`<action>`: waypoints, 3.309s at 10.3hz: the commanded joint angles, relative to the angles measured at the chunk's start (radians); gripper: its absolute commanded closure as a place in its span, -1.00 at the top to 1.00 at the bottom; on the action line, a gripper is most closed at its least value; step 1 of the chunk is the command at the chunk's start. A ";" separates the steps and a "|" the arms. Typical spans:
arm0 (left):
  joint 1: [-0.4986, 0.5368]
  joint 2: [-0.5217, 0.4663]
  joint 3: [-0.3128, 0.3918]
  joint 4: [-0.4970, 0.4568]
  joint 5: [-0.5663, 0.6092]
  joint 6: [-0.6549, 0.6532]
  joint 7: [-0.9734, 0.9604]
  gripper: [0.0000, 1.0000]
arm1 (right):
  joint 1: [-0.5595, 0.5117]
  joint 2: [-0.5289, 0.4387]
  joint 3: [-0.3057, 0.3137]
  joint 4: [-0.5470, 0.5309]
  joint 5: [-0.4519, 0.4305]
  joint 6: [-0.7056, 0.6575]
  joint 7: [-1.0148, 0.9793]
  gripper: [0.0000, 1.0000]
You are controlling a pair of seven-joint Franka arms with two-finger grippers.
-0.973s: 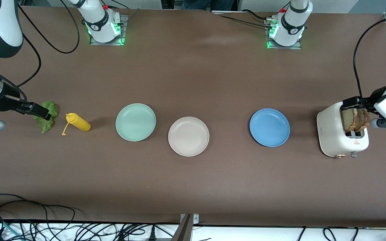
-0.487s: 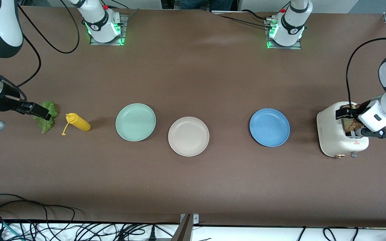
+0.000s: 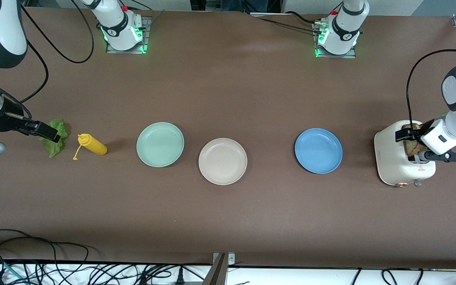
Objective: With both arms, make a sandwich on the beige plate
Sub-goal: 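Lower the left gripper onto the toaster and grasp a bread slice, then lift the bread slice with the left gripper and carry it to the beige plate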
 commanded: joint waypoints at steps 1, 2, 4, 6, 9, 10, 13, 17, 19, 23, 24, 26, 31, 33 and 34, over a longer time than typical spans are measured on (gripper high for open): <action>0.010 -0.029 -0.009 -0.033 0.070 0.018 0.002 0.69 | -0.001 -0.025 0.004 0.014 -0.005 0.005 0.045 1.00; 0.011 -0.030 -0.011 -0.032 0.081 0.018 0.000 0.67 | 0.001 -0.025 0.006 0.015 -0.005 0.018 0.047 1.00; 0.022 -0.011 -0.011 -0.035 0.083 0.022 -0.001 -0.29 | 0.001 -0.017 0.004 0.014 -0.011 0.038 0.047 1.00; 0.022 -0.003 -0.011 -0.030 0.083 0.020 -0.037 -1.00 | 0.001 -0.011 0.004 0.014 -0.021 0.036 0.045 1.00; 0.021 -0.012 -0.011 -0.020 0.089 0.009 -0.034 -1.00 | 0.001 -0.023 0.004 0.014 -0.016 0.018 0.041 1.00; 0.021 -0.017 -0.012 0.002 0.096 -0.024 -0.031 -1.00 | 0.001 -0.025 0.006 0.014 -0.014 0.015 0.039 1.00; 0.004 -0.044 -0.061 0.121 0.106 -0.229 -0.043 -1.00 | -0.003 -0.006 0.003 0.014 -0.021 0.010 0.041 1.00; -0.093 -0.043 -0.158 0.278 0.155 -0.452 -0.210 -1.00 | -0.004 -0.052 0.003 0.015 -0.019 -0.011 0.045 1.00; -0.157 -0.044 -0.170 0.304 0.144 -0.507 -0.210 -1.00 | -0.006 -0.060 -0.002 0.008 -0.013 -0.063 0.062 1.00; -0.193 -0.008 -0.215 0.345 -0.083 -0.511 -0.236 -1.00 | 0.002 -0.034 0.001 0.014 -0.016 -0.084 0.141 1.00; -0.264 0.032 -0.216 0.358 -0.085 -0.511 -0.244 -1.00 | 0.004 -0.026 0.001 0.014 -0.019 -0.080 0.139 1.00; -0.381 0.180 -0.216 0.509 -0.091 -0.500 -0.329 -1.00 | 0.001 -0.035 -0.002 0.009 -0.022 -0.108 0.124 1.00; -0.507 0.399 -0.216 0.660 -0.361 -0.268 -0.452 -1.00 | 0.001 -0.040 -0.020 0.015 -0.033 -0.128 0.141 1.00; -0.489 0.478 -0.212 0.662 -0.607 -0.157 -0.437 -1.00 | 0.001 -0.052 -0.022 0.015 -0.028 -0.128 0.141 1.00; -0.501 0.520 -0.213 0.660 -0.687 -0.071 -0.439 -1.00 | 0.001 -0.052 -0.020 0.015 -0.027 -0.123 0.138 1.00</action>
